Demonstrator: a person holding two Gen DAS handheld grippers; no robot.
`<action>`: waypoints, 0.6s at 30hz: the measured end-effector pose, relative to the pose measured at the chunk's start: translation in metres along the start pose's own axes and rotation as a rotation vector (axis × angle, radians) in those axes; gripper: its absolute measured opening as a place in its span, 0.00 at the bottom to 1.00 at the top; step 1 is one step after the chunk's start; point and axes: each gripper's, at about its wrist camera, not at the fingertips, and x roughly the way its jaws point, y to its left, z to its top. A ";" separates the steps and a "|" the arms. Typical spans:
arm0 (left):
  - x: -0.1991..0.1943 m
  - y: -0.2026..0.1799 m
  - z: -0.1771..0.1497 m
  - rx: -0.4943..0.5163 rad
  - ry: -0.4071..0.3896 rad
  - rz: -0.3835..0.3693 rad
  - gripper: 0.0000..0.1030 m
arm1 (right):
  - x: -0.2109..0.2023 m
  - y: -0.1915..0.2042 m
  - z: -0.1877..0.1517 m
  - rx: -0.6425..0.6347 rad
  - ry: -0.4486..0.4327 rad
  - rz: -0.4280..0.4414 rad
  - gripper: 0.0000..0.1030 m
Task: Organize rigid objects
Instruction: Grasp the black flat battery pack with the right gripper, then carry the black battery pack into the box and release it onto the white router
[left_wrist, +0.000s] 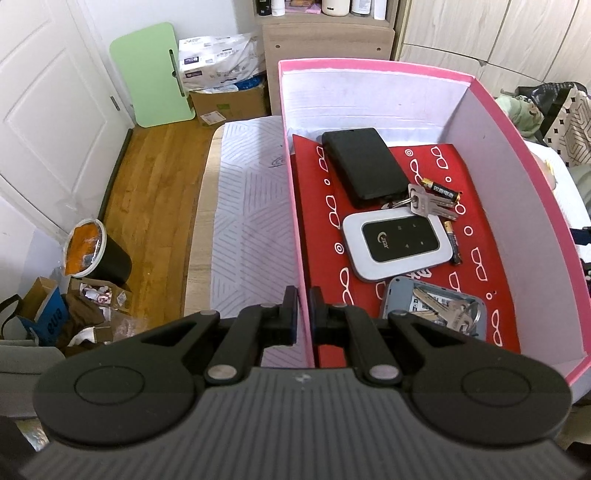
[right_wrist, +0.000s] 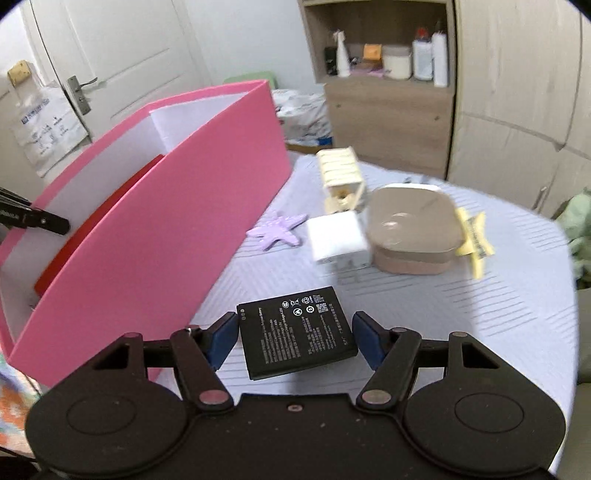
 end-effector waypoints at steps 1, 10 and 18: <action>0.000 0.000 0.000 0.002 -0.001 0.002 0.05 | -0.003 -0.001 -0.002 0.005 -0.004 0.000 0.70; 0.001 0.002 0.000 -0.014 -0.004 -0.007 0.05 | -0.043 0.018 0.018 -0.002 -0.141 0.012 0.69; 0.000 0.005 -0.003 -0.022 -0.019 -0.021 0.06 | -0.072 0.081 0.056 -0.142 -0.249 0.188 0.69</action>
